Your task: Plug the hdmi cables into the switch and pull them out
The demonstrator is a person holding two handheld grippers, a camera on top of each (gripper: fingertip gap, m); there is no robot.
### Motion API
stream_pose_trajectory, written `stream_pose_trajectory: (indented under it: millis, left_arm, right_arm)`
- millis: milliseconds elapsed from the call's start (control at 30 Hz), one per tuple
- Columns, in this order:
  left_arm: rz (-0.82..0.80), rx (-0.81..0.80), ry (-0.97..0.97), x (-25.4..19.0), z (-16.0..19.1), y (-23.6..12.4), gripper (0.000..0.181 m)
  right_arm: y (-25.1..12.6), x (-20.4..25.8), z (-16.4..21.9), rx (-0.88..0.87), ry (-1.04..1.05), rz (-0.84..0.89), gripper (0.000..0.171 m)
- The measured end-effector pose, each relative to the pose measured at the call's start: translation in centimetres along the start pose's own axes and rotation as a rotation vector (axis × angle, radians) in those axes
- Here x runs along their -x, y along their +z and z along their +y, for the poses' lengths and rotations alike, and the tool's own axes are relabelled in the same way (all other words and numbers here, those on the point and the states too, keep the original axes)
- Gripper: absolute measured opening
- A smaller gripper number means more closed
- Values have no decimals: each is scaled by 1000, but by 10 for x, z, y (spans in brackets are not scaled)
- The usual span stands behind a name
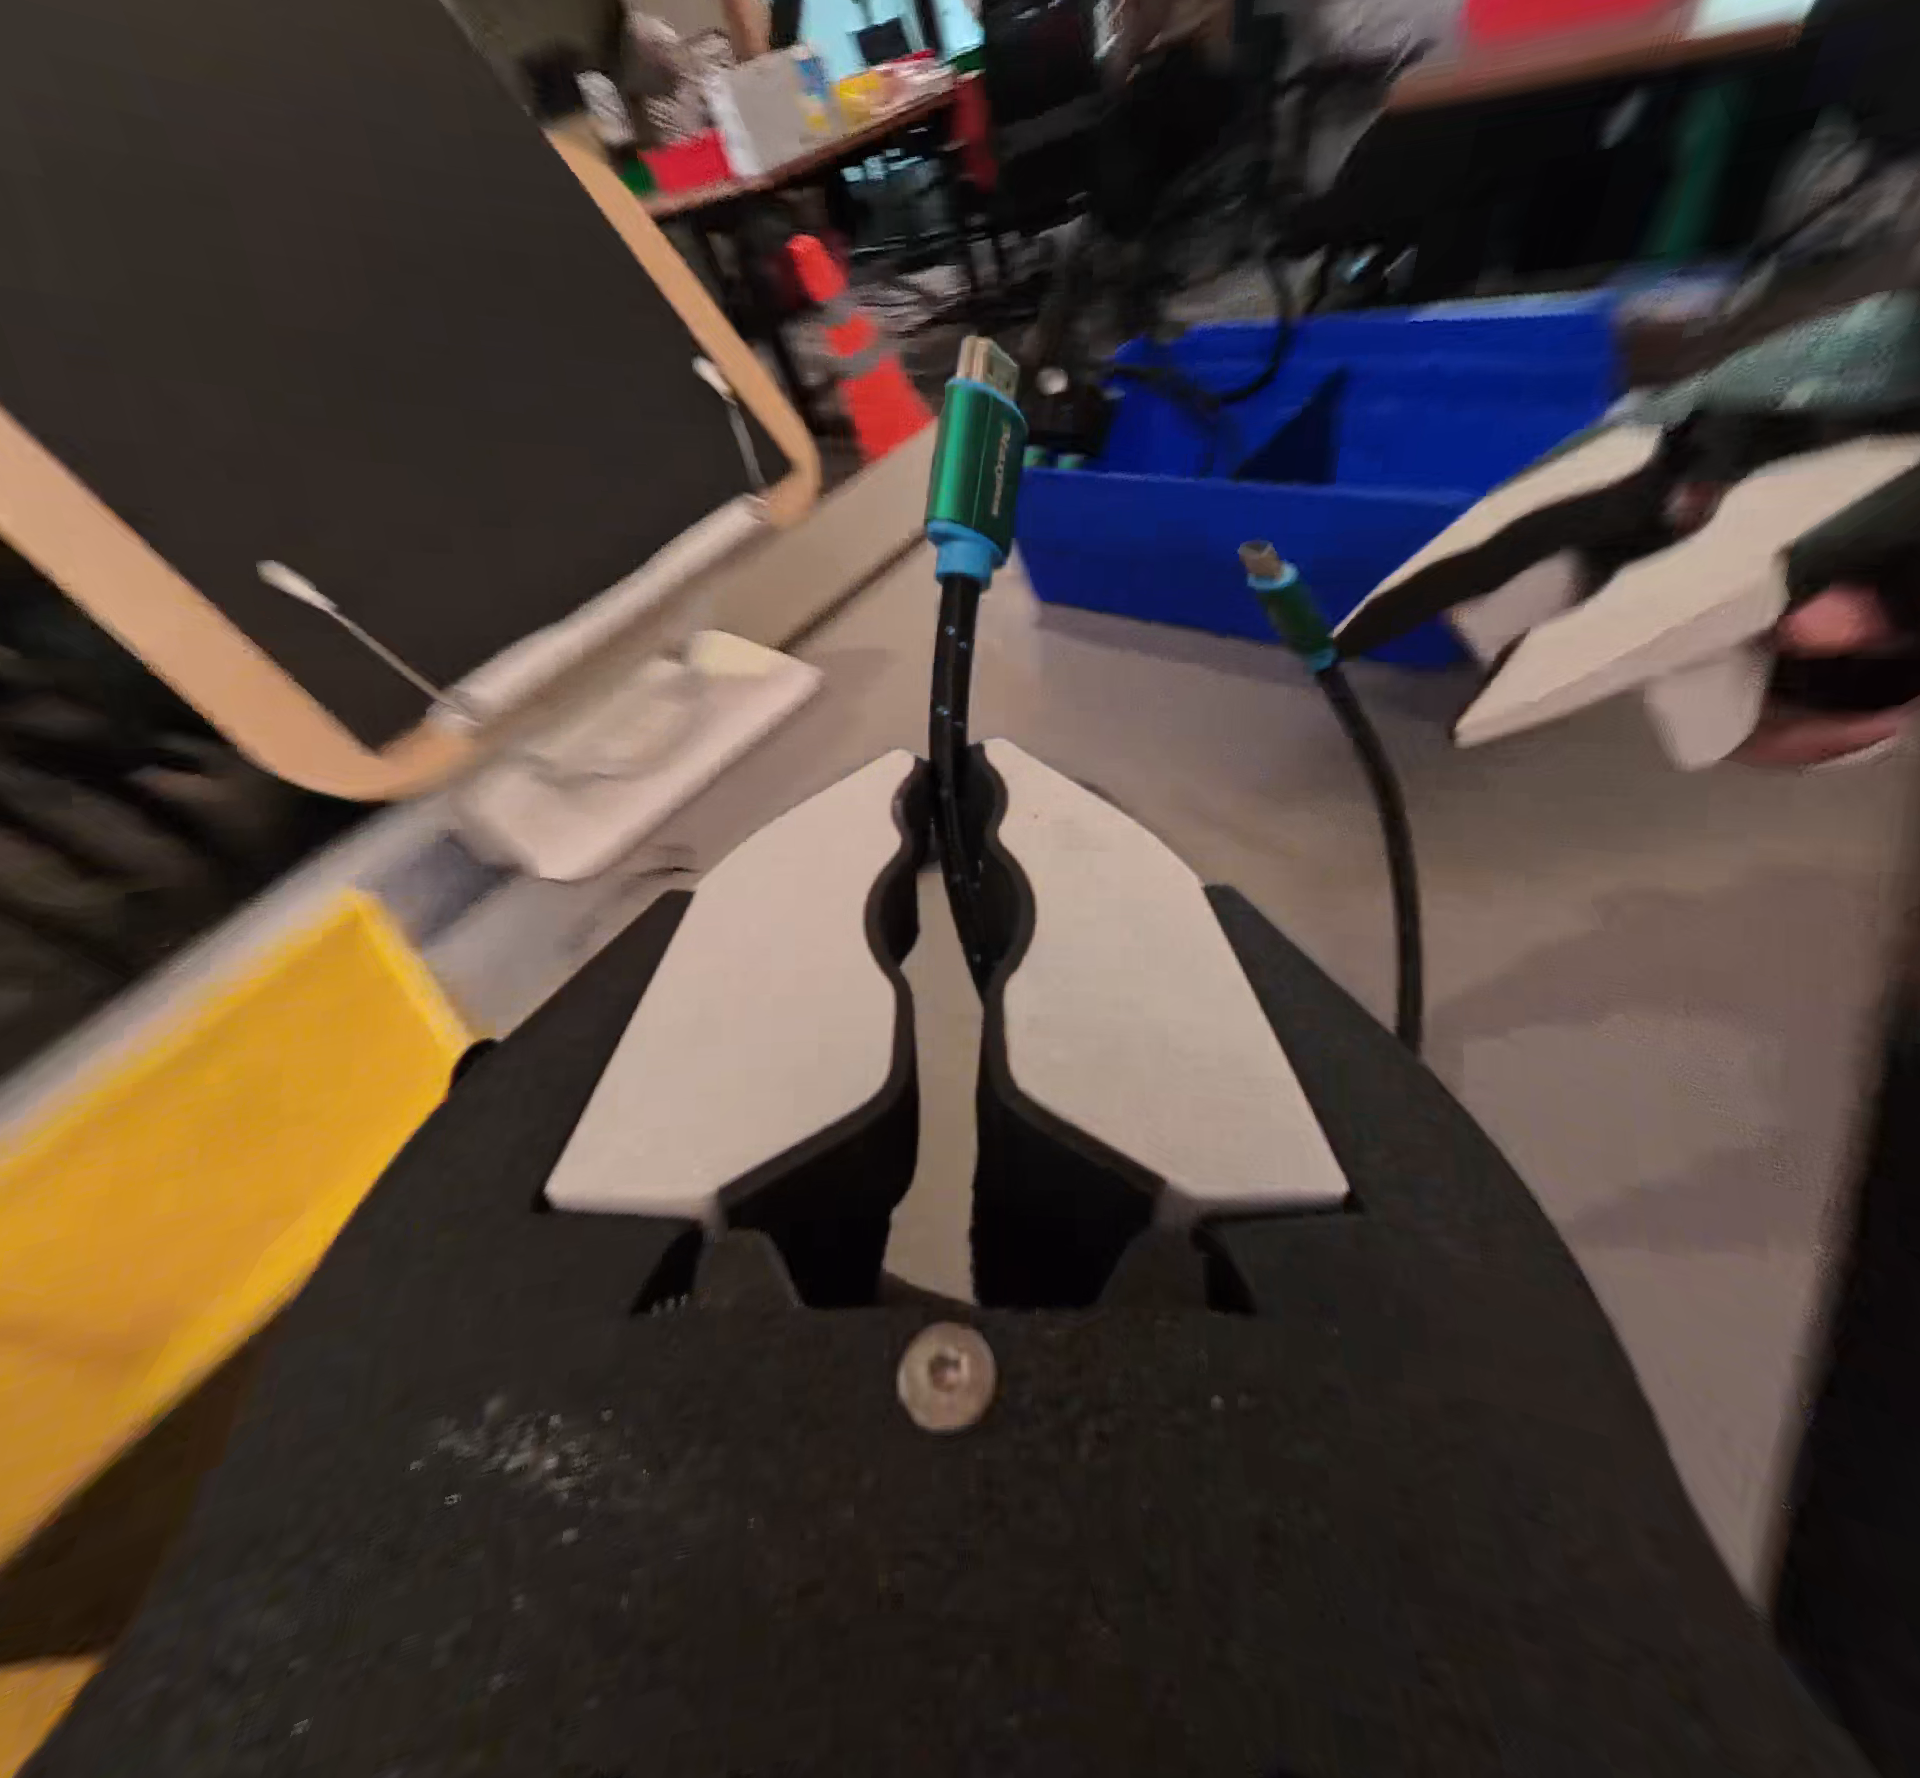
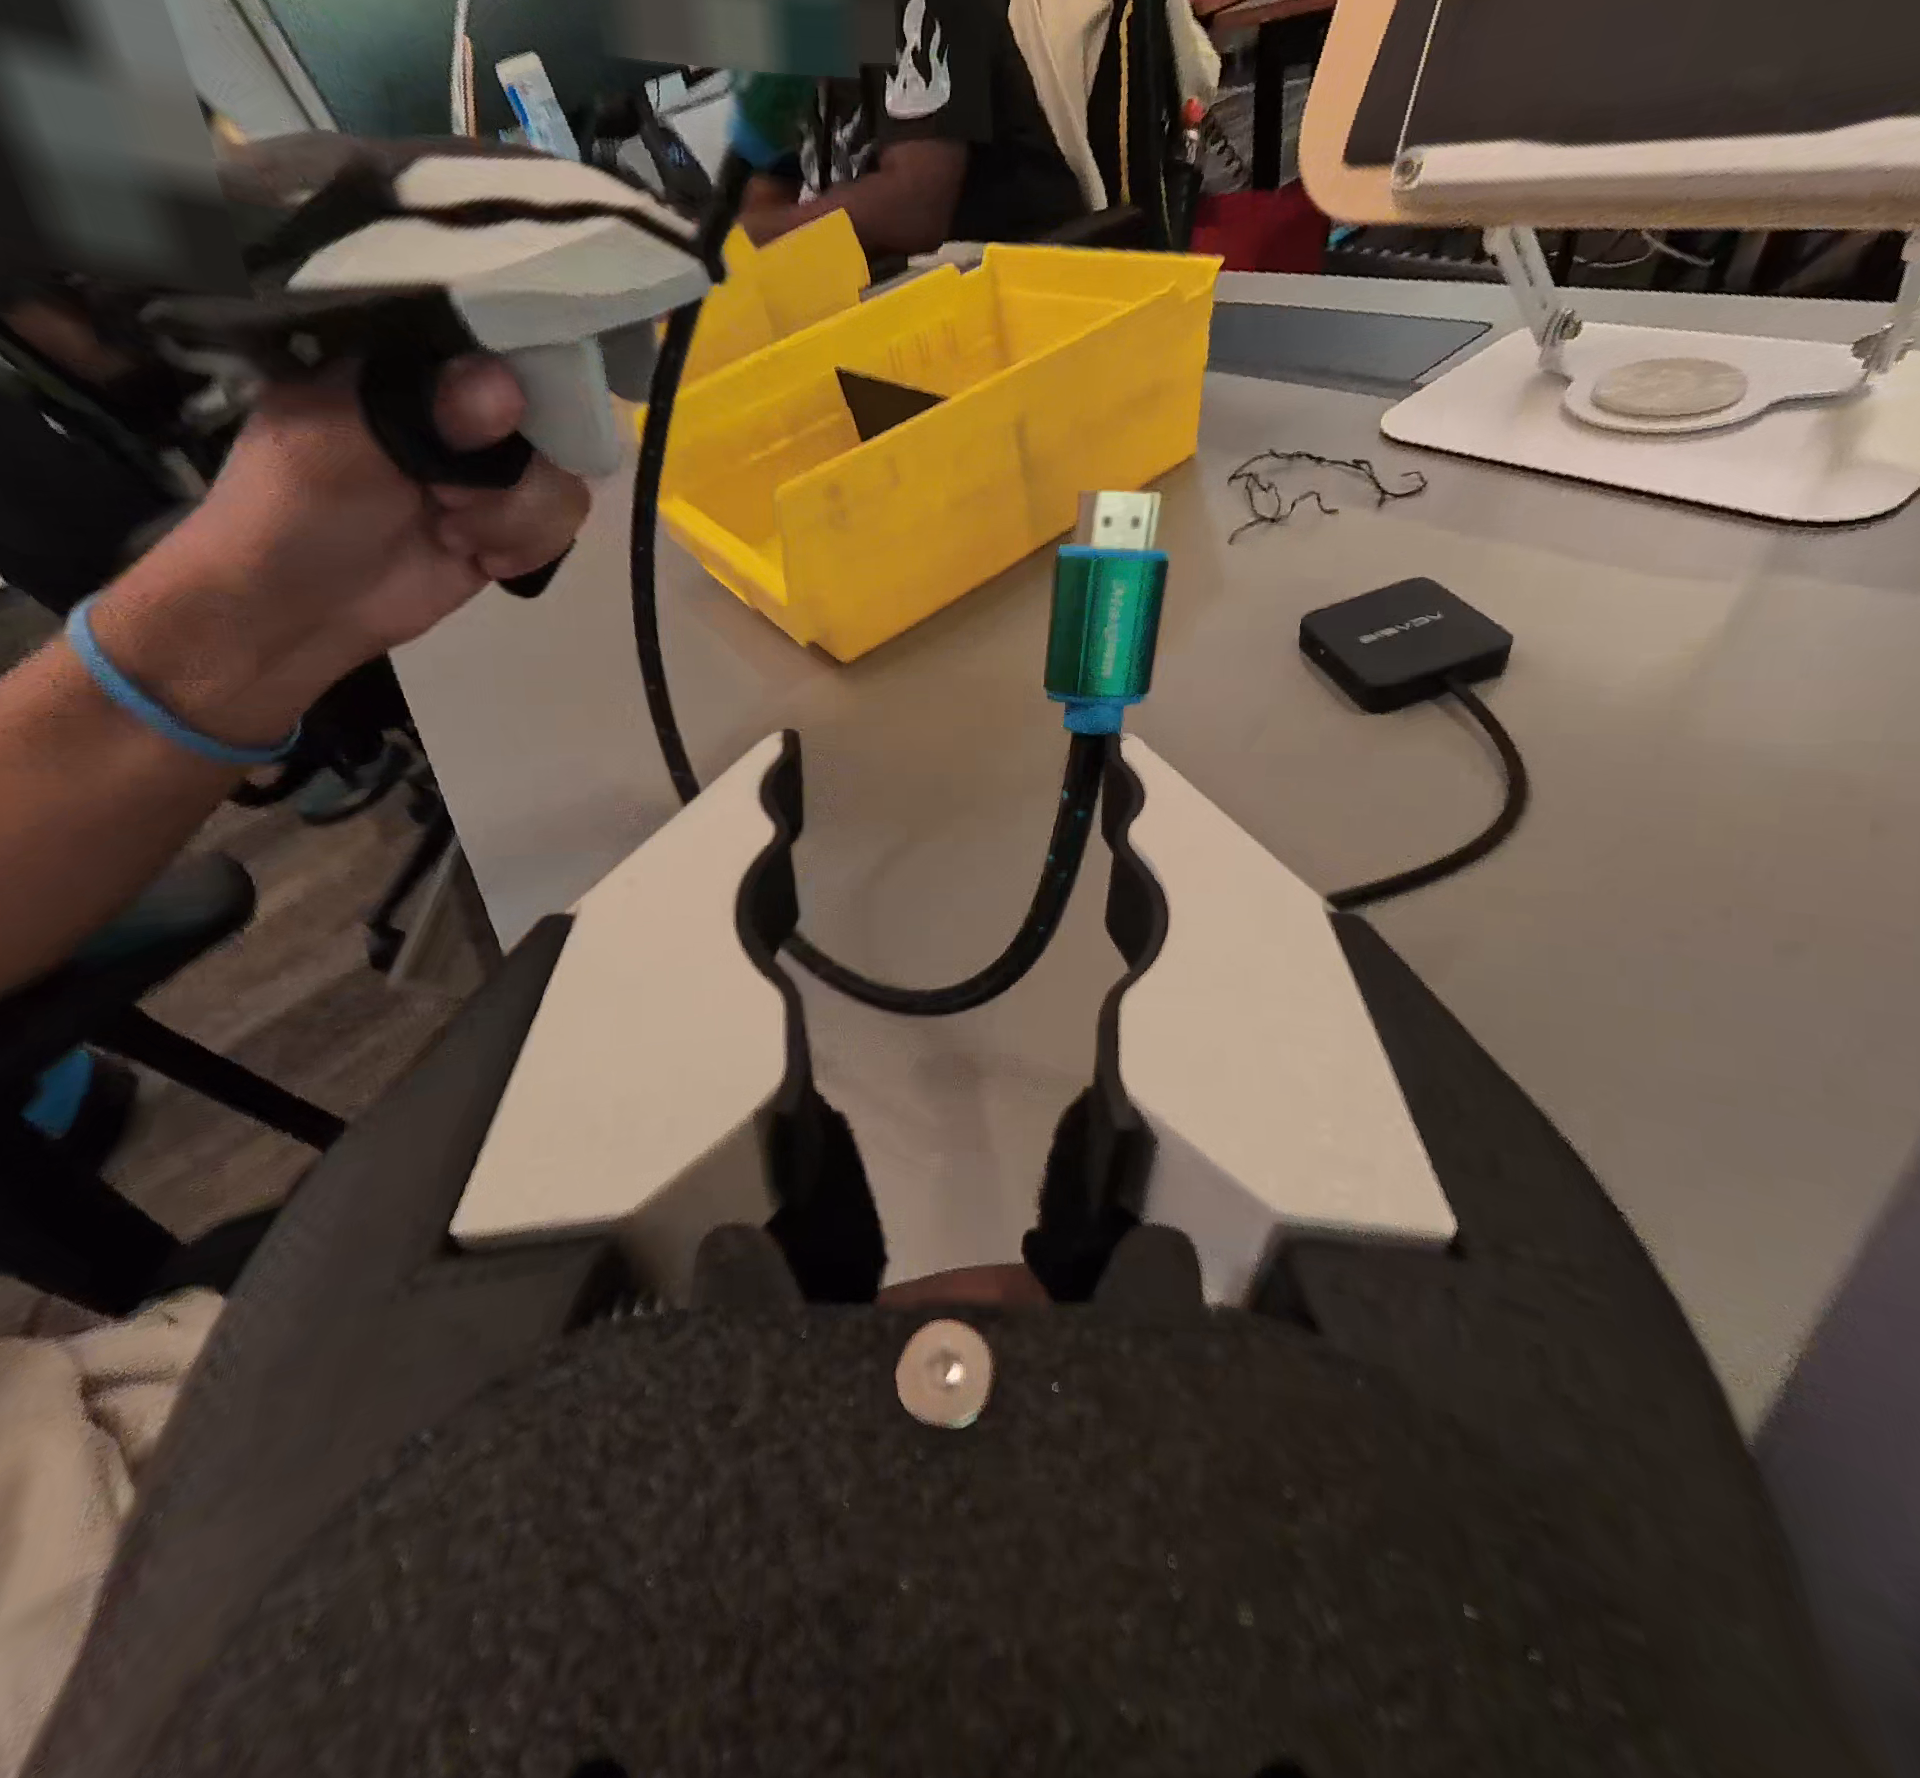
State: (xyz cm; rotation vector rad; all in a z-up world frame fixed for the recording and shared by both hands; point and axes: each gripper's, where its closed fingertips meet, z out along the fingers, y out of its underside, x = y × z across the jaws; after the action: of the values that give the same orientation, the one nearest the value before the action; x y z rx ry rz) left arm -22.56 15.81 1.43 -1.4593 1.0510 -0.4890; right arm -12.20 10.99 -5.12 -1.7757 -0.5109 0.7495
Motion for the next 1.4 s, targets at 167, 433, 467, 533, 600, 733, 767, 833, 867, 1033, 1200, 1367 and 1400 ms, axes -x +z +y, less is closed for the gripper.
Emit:
stream_pose_trajectory:
  millis: [167, 433, 467, 533, 600, 733, 767, 833, 867, 1033, 1200, 1367, 1400]
  left_arm:
    - [-381, 168, 694, -1, -3, -19, 6]
    - [-346, 257, 995, -83, 72, -3, 6]
    - [-314, 248, 968, -93, 75, -2, 6]
    - [-287, 255, 904, -104, 80, 2, 6]
    - [-272, 264, 848, -109, 82, 5, 6]
    - [-247, 247, 738, -114, 81, 10, 6]
    - [-252, 236, 720, -114, 80, 10, 6]
    - [-223, 232, 674, -116, 81, 12, 6]
    - [-197, 222, 637, -118, 81, 13, 6]
    - [-127, 219, 510, -119, 86, 13, 6]
    - [-135, 232, 595, -125, 94, 16, 6]
    - [-121, 229, 645, -138, 99, 20, 6]
    - [-103, 227, 604, -140, 100, 21, 6]
  right_arm:
    - [1, -21, -7, -10, 88, 96, 57]
    - [11, 45, 30, 38, 346, -339, 57]
    - [13, 43, 36, 41, 409, -345, 57]
    - [16, 41, 48, 55, 518, -372, 57]
    - [20, 37, 57, 85, 585, -376, 57]
    - [21, 37, 54, 56, 638, -410, 38]
    - [20, 38, 54, 59, 620, -423, 30]
    - [20, 37, 55, 63, 593, -421, 21]
    - [19, 36, 54, 60, 581, -418, 18]
    - [19, 31, 56, 62, 554, -391, 16]
    - [24, 11, 65, 89, 686, -308, 39]
    - [29, 5, 78, 137, 819, -325, 24]
    - [29, 4, 79, 145, 829, -336, 23]
